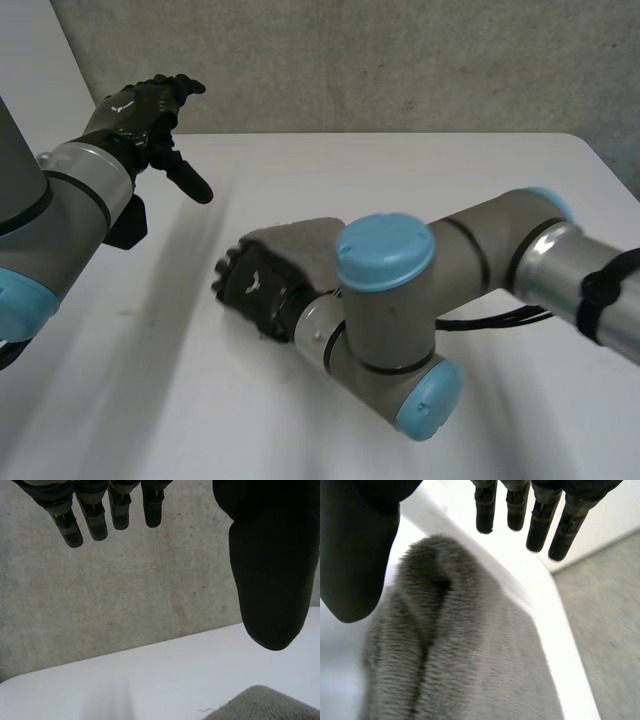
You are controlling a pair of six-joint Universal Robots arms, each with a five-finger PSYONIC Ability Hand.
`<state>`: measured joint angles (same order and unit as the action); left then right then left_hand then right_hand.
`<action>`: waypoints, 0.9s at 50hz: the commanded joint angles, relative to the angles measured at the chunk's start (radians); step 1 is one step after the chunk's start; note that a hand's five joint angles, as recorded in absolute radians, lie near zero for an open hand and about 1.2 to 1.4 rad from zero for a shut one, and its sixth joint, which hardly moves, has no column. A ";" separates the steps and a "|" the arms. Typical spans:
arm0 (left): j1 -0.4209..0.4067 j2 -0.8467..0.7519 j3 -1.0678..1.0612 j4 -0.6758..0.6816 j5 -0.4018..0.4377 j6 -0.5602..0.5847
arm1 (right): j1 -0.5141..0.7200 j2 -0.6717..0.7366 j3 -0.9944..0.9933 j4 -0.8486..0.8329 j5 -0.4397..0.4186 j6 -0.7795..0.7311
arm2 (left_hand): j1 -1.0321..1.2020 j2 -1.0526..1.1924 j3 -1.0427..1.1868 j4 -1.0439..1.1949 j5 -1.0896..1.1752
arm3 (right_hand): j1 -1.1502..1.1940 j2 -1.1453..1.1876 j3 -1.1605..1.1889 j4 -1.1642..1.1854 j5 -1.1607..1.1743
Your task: Fold the towel.
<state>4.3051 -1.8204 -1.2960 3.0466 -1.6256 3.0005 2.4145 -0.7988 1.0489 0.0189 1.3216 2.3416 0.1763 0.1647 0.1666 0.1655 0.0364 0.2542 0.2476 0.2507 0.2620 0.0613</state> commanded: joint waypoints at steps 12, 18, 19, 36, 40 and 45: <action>-0.077 -0.227 -0.035 0.107 0.003 0.000 | -0.230 -0.240 0.197 -0.131 0.079 0.751 | -0.001 0.011 0.009 0.010 -0.036 | -0.080 -0.073 -0.076 -0.087 -0.061; -0.113 -0.371 -0.032 0.142 0.001 0.003 | -0.236 -0.072 0.102 -0.040 0.084 0.729 | 0.002 0.014 0.012 0.013 -0.033 | -0.080 -0.073 -0.076 -0.087 -0.061; -0.113 -0.372 -0.032 0.143 0.001 0.003 | -0.236 -0.030 0.074 -0.022 0.084 0.726 | 0.002 0.014 0.012 0.013 -0.033 | -0.080 -0.073 -0.076 -0.087 -0.061; -0.117 -0.367 -0.005 0.166 -0.003 0.008 | -0.238 0.016 -0.096 0.112 0.087 0.702 | -0.001 0.011 0.009 0.010 -0.036 | -0.080 -0.073 -0.076 -0.087 -0.061; -0.110 -0.196 0.010 0.132 -0.002 0.020 | -0.265 -0.152 -0.064 0.105 0.111 0.709 | -0.001 0.011 0.009 0.010 -0.036 | -0.080 -0.073 -0.076 -0.087 -0.061; -0.093 -0.032 0.062 0.032 -0.005 0.040 | -0.310 -0.319 -0.026 0.108 0.234 0.714 | -0.001 0.011 0.009 0.010 -0.036 | -0.080 -0.073 -0.076 -0.087 -0.061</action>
<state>4.1947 -2.0505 -1.2834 3.1793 -1.6287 3.0191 2.1499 -0.9320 0.9794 0.1286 1.4447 3.0496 0.1763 0.1645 0.1665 0.1656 0.0364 0.2359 0.2471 0.2474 0.2615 0.0613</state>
